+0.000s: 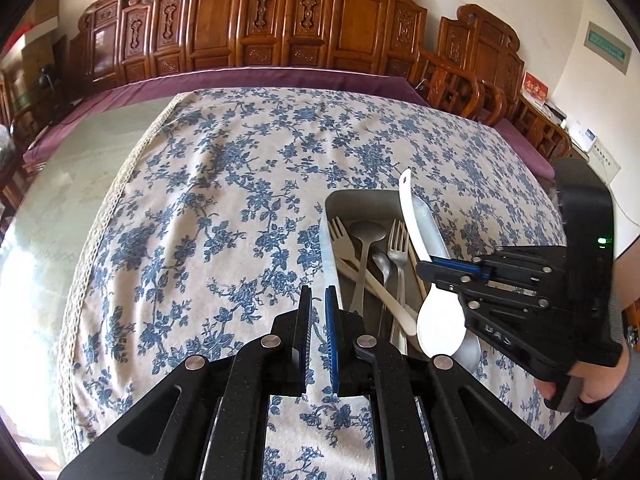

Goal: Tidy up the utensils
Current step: 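Lower the white plastic spoon into the tray and open the right tool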

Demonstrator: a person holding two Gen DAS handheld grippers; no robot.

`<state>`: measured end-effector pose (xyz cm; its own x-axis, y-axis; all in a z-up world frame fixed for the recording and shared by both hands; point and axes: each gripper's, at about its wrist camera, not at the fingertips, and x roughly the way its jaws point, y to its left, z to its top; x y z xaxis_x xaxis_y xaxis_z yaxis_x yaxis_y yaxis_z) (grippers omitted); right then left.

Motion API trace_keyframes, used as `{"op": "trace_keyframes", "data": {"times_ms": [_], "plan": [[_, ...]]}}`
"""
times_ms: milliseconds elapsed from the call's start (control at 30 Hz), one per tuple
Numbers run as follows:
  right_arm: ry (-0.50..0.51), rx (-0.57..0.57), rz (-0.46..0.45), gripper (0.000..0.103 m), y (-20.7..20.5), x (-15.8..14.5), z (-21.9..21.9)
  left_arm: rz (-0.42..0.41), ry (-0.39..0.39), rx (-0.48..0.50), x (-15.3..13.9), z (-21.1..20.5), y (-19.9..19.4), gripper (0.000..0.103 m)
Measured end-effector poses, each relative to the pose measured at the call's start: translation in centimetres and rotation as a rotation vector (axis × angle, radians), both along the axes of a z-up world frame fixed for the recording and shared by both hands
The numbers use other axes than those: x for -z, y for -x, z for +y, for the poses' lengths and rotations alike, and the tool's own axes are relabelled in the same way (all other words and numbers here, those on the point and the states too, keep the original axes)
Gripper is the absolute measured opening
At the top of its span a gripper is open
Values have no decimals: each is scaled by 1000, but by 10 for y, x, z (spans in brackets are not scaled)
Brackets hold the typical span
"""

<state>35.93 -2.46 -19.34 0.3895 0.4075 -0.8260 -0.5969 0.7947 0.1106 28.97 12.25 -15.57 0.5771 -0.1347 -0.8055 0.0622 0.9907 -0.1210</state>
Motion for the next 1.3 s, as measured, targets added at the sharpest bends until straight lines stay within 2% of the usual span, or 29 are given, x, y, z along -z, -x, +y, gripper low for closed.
{"op": "trace_keyframes", "data": {"times_ms": [233,533,733,1033,1100,1300], "plan": [[-63,-1,56,5,-2,2,-1,-2,2,-3,-1,1,4,5],[-95,-12,84,5,1,6,13,0,-3,-8,-2,1,9,5],[-101,-4,99,9,1,13,13,-1,-8,-13,-5,2,15,5],[-102,16,73,11,6,6,-2,-19,-13,-16,-14,-5,26,5],[-92,34,67,19,5,5,-6,-19,-12,-20,-16,-5,29,5],[-100,79,30,19,19,-9,-25,-37,-18,-25,-27,-11,45,5]]}}
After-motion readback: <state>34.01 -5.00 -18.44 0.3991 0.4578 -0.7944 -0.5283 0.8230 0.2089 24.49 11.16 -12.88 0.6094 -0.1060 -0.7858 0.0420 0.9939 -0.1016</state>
